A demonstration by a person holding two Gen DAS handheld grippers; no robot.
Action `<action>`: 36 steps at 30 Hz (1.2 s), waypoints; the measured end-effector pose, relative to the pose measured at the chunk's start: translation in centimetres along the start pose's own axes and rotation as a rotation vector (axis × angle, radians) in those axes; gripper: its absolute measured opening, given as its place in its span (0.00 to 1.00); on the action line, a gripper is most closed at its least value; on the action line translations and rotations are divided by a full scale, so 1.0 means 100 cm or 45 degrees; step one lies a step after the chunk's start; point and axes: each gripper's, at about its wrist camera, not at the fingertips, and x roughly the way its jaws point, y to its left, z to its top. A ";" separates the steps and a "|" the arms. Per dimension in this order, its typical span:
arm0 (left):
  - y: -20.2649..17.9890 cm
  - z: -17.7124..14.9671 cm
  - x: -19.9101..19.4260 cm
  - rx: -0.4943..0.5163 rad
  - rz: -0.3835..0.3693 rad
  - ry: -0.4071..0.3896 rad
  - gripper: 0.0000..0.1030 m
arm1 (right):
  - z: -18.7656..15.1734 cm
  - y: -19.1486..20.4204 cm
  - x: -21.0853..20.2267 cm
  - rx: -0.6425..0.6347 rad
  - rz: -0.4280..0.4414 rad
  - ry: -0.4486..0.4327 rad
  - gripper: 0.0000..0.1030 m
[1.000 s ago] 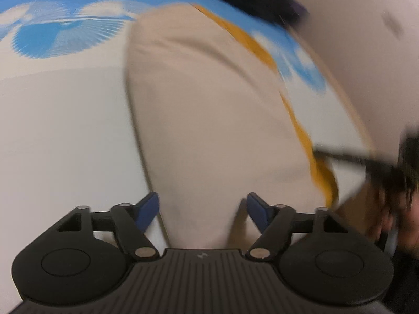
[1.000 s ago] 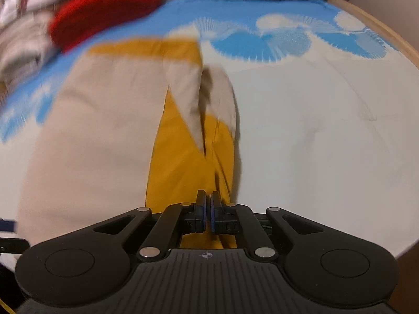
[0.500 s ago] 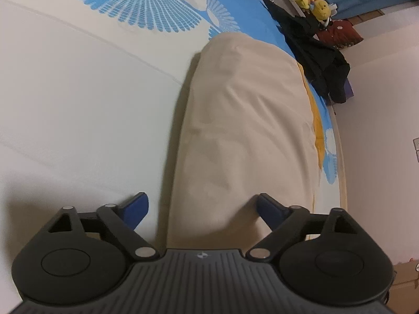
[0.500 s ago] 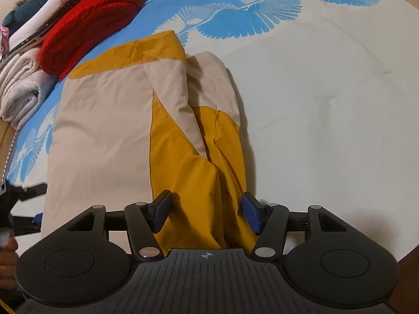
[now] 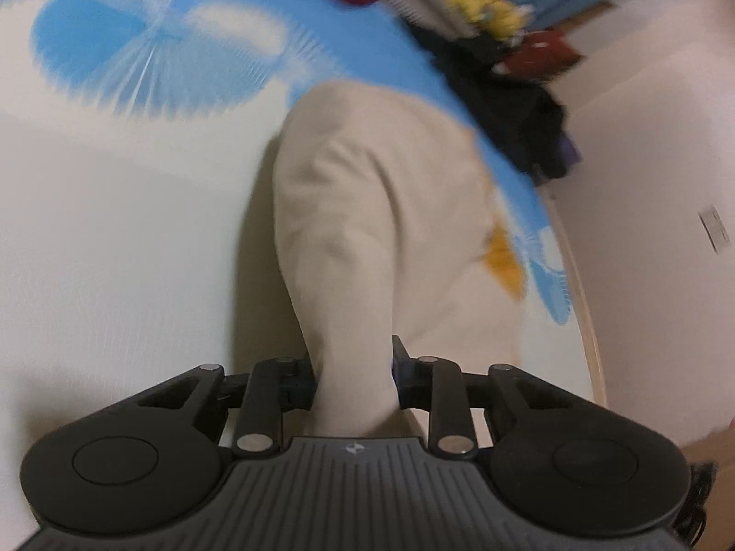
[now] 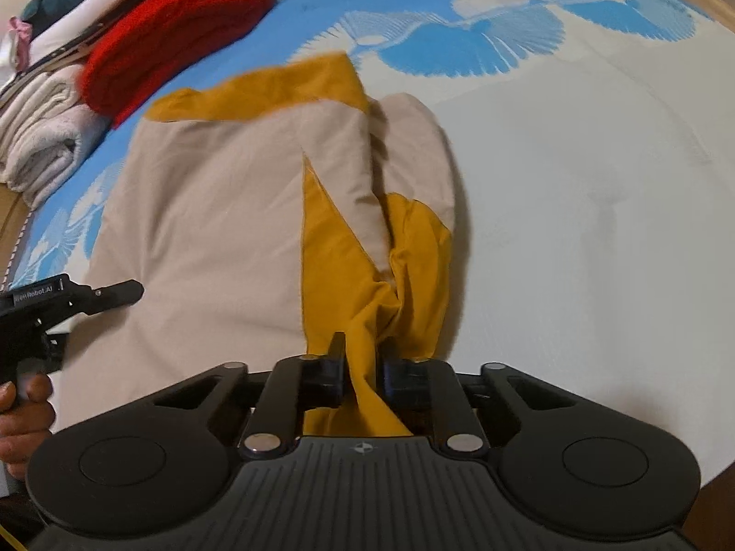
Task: Fold large clothes
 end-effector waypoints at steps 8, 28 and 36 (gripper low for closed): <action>0.039 0.043 -0.075 0.026 0.140 -0.124 0.32 | -0.001 0.075 0.015 -0.130 0.175 -0.023 0.08; 0.086 -0.004 -0.119 0.621 0.377 0.210 0.71 | -0.023 0.152 0.035 -0.404 0.148 0.106 0.04; 0.065 -0.015 -0.131 0.767 0.291 0.178 0.60 | -0.028 0.166 0.045 -0.478 0.089 0.159 0.05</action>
